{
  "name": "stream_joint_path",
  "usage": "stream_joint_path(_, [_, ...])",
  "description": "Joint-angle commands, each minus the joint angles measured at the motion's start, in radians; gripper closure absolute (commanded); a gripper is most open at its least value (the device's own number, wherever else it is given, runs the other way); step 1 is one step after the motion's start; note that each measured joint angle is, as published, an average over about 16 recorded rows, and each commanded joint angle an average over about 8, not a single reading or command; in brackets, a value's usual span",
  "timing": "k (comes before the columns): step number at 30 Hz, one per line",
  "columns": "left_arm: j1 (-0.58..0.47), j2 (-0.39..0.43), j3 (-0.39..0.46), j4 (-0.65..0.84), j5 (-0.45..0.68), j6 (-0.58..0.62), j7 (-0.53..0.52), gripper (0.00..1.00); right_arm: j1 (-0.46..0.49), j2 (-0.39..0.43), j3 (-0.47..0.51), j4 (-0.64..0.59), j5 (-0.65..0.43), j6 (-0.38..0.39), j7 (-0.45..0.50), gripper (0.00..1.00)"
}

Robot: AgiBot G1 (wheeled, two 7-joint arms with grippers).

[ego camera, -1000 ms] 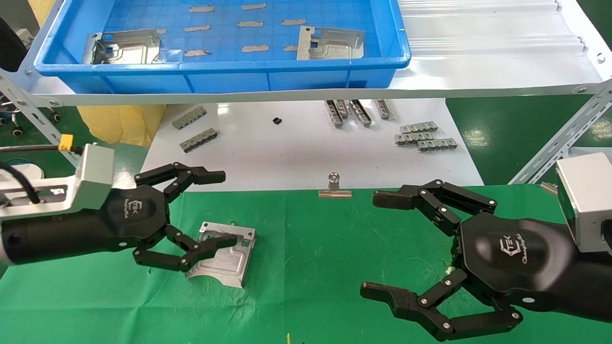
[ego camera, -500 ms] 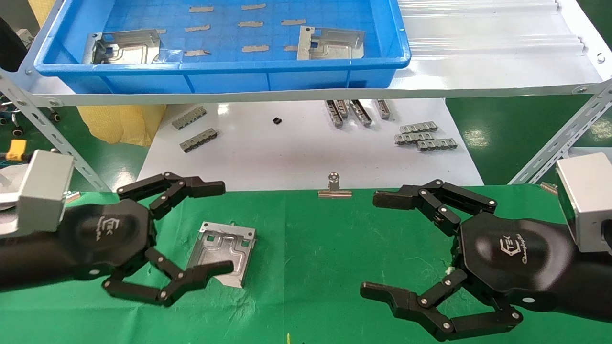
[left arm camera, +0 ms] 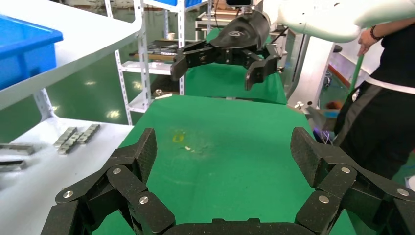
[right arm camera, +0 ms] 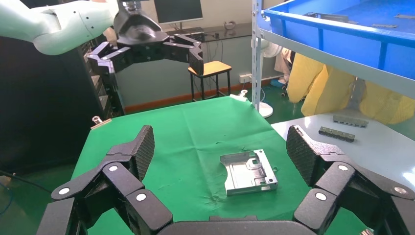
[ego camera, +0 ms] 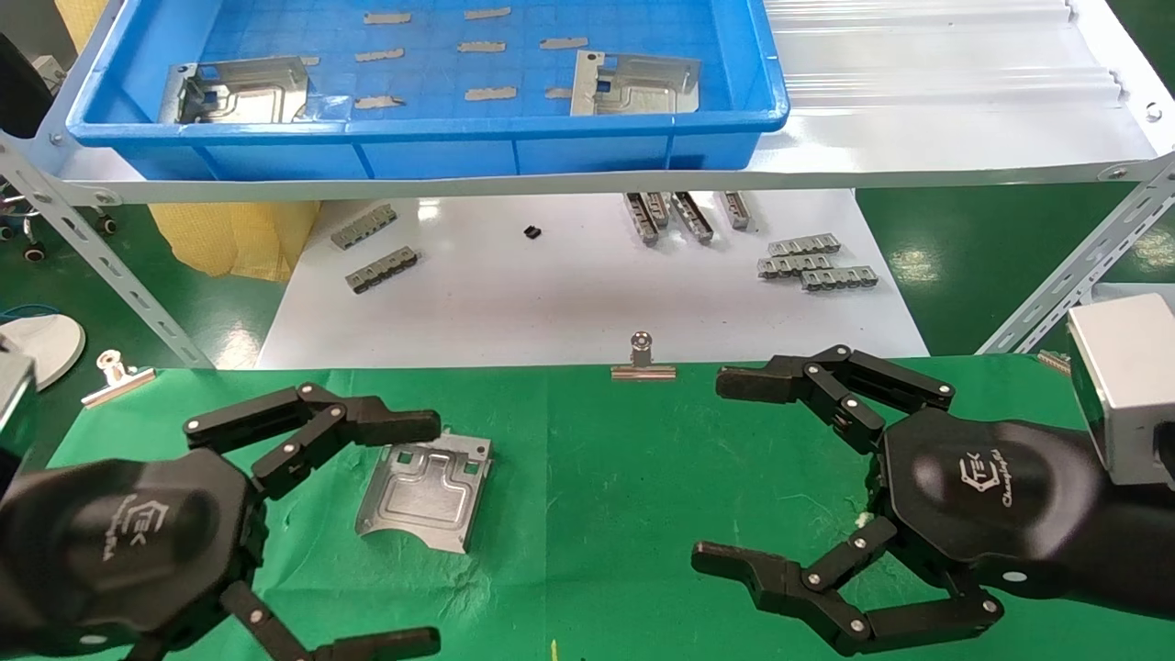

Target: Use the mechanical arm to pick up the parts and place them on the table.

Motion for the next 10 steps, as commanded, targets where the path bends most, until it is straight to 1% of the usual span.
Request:
stream_joint_path(1, [0.014,-0.008,-0.012,-0.027,-0.008,-0.002,-0.013,0.0,0.0,0.0,0.0,0.0,0.0,0.0,0.0,0.0])
stream_joint_path(10, [0.01,-0.006,-0.008,-0.017,-0.006,-0.002,-0.009,0.0,0.0,0.0,0.0,0.0,0.0,0.0,0.0,0.0])
